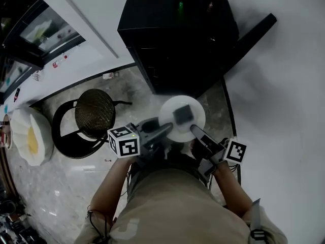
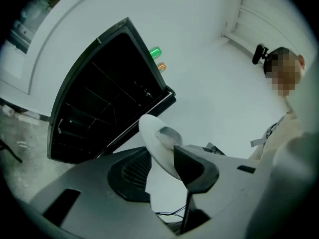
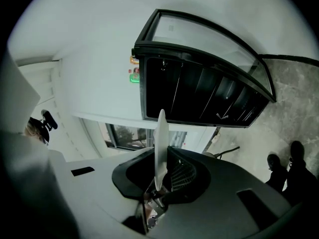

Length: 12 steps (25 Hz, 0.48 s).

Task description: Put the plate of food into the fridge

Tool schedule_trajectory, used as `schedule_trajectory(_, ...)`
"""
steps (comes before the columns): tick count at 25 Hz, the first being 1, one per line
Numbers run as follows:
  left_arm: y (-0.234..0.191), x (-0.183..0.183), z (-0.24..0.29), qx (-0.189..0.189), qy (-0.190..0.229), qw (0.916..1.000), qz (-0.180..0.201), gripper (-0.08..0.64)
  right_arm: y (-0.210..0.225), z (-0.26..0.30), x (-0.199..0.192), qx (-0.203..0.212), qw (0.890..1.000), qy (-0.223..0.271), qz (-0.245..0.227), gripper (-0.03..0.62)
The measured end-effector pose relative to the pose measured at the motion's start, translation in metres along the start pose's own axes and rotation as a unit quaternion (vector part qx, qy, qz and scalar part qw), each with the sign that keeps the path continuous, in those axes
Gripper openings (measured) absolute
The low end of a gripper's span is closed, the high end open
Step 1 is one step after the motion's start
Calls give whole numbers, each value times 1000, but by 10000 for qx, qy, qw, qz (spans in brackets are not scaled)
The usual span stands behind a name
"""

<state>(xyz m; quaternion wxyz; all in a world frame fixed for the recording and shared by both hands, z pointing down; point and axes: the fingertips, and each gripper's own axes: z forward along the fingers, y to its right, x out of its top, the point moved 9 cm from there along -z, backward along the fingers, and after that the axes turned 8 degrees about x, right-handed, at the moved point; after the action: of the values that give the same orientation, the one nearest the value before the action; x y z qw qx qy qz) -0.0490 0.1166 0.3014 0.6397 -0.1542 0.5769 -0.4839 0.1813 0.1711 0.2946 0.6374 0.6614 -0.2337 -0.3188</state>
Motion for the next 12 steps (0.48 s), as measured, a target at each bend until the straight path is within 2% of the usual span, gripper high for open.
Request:
schedule_trajectory(8,-35,3,-19,-2,-31,9976,-697,121,4,35,-11,-496,9984,-172,-225,57)
schedule_trajectory(12,-51,1,-27,-66,-78,9939,-1095,109,11,49,-19,-678,9976,-115,-120,57)
